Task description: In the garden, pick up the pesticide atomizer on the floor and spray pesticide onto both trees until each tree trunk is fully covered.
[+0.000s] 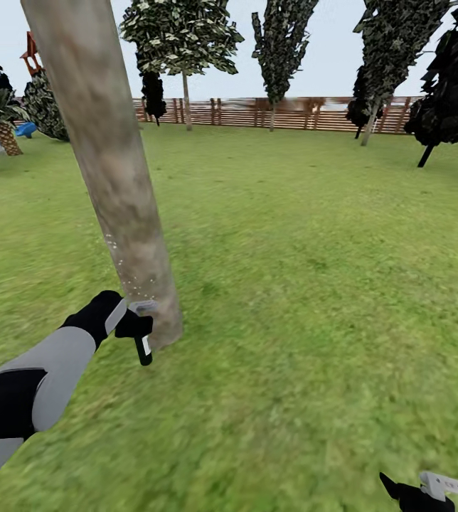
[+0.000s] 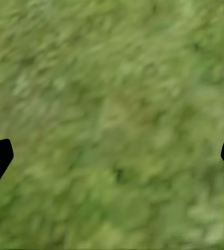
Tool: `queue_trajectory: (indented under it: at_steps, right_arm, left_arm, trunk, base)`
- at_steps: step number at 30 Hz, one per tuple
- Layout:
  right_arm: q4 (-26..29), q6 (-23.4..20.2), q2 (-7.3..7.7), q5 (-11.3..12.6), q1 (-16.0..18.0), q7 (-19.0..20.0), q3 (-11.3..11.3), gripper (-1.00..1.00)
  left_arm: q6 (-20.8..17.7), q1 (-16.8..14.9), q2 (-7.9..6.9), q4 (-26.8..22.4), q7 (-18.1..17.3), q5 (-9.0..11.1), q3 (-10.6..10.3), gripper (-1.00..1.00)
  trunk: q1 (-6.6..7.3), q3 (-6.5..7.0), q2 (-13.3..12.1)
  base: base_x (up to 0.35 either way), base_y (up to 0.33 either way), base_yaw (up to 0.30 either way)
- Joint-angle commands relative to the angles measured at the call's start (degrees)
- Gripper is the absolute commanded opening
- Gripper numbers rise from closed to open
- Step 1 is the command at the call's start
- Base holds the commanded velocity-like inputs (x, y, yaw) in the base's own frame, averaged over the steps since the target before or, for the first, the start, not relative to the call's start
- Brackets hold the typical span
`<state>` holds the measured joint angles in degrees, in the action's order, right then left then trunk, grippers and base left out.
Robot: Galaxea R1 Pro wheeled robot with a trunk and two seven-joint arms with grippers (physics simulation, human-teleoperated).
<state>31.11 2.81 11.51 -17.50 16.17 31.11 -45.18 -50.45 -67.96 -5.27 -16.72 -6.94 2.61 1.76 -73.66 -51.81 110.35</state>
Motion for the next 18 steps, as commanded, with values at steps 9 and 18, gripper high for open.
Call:
queue_trajectory:
  at_steps: [9,18]
  right_arm:
    - [-0.05,0.0,0.0,-0.04,0.0,0.0,0.0,1.0]
    - [-0.03,0.0,0.0,-0.05,0.0,0.0,0.0,1.0]
  left_arm:
    - [0.09,2.16,-0.58,-0.14,0.29,-0.47,-0.34,-1.0]
    - [4.74,4.13,-0.22,-0.14,4.06,-0.4,-0.21,-1.0]
  trunk:
    - [0.0,0.0,0.0]
    - [0.0,0.0,0.0]
  base:
    - [0.133,-0.15,0.277]
    - [0.005,-0.004,0.109]
